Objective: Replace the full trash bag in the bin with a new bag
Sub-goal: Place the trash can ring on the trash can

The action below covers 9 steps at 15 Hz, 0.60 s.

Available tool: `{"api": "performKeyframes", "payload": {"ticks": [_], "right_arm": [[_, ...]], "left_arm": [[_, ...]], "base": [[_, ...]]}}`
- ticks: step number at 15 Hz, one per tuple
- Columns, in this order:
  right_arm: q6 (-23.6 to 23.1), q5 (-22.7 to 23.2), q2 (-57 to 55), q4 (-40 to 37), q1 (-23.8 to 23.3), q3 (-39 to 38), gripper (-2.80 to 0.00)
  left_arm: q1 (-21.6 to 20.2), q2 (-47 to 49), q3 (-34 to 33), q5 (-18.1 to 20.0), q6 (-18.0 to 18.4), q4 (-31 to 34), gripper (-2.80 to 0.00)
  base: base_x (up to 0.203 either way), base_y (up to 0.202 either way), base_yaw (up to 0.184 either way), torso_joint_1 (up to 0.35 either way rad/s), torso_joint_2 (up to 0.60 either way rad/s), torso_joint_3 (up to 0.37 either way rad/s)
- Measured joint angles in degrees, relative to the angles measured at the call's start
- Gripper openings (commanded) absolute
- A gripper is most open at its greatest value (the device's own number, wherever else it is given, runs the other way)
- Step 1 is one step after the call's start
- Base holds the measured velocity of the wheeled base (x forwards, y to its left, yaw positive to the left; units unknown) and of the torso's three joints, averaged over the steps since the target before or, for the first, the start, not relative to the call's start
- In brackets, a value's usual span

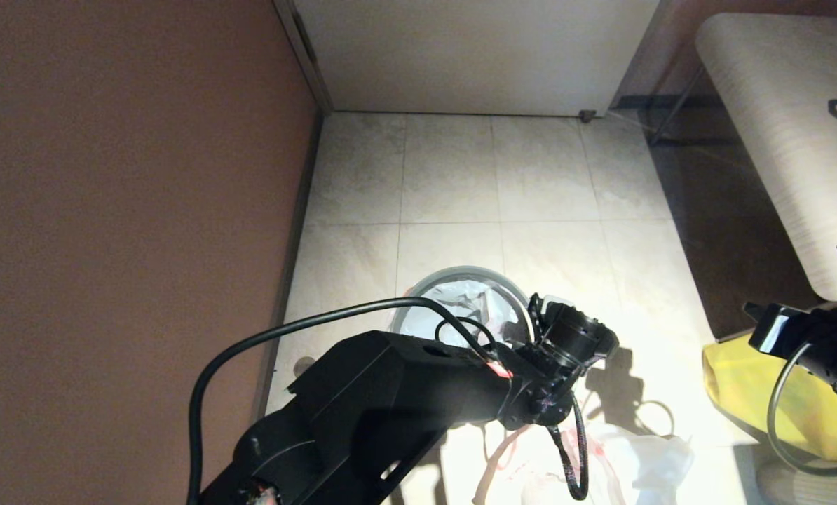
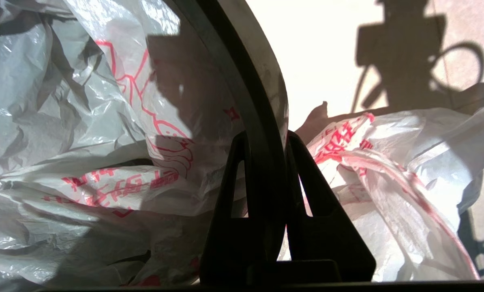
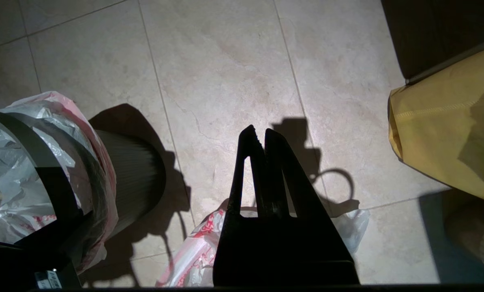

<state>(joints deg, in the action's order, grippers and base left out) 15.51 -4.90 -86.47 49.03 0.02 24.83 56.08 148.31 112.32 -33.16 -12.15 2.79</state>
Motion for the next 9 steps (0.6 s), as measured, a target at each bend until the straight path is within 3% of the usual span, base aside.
{"api": "performKeyframes", "payload": {"ticks": [9], "right_arm": [[0.0,0.4,-0.1,0.0,0.0,-0.1,-2.8]], "left_arm": [[-1.5,0.8,-0.1,-0.5,0.2,0.5,-2.8]], "base": [[0.0,0.0,0.0,0.0,0.0,0.0]]}}
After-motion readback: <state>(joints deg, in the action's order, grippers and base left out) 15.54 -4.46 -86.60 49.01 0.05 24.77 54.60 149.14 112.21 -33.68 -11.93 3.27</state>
